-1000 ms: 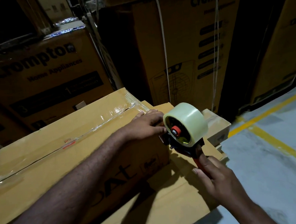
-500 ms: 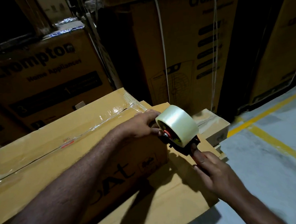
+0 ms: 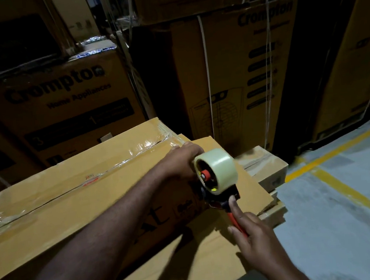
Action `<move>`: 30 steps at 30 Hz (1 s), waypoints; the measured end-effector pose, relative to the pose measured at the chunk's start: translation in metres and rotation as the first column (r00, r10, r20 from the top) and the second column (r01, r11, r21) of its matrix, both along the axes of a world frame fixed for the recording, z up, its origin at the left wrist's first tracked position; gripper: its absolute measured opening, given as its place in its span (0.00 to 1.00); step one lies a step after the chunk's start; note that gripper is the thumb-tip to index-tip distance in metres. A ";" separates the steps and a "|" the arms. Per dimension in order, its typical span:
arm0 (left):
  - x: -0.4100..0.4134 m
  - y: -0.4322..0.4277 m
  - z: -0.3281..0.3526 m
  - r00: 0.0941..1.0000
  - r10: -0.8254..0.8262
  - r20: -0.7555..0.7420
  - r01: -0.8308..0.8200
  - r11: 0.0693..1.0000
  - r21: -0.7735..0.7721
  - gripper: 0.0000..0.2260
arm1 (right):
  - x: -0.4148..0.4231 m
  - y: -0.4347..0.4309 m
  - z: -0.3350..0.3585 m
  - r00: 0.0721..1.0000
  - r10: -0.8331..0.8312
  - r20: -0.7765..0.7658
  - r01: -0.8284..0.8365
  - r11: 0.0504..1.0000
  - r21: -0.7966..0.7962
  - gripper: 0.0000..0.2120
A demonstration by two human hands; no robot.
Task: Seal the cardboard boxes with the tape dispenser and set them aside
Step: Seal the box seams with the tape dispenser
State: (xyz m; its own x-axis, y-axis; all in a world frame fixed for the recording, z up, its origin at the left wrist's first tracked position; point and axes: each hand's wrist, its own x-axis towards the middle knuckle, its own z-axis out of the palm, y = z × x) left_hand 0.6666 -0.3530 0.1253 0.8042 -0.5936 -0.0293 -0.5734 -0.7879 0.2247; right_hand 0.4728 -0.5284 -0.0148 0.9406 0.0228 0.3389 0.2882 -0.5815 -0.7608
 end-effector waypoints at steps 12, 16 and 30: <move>-0.005 0.023 0.019 0.984 0.063 -0.166 -0.095 0.976 -0.195 0.15 | 0.005 -0.034 0.034 0.929 0.117 -0.350 0.127 0.790 0.600 0.34; -0.019 0.036 0.011 0.996 0.035 0.086 -0.027 0.996 -0.088 0.10 | 0.008 -0.038 0.039 0.918 0.148 -0.367 0.168 0.694 0.700 0.36; -0.126 0.119 0.009 0.968 0.008 0.251 0.010 0.998 -0.069 0.15 | 0.086 0.054 0.026 0.804 0.452 -0.387 0.310 0.238 0.921 0.21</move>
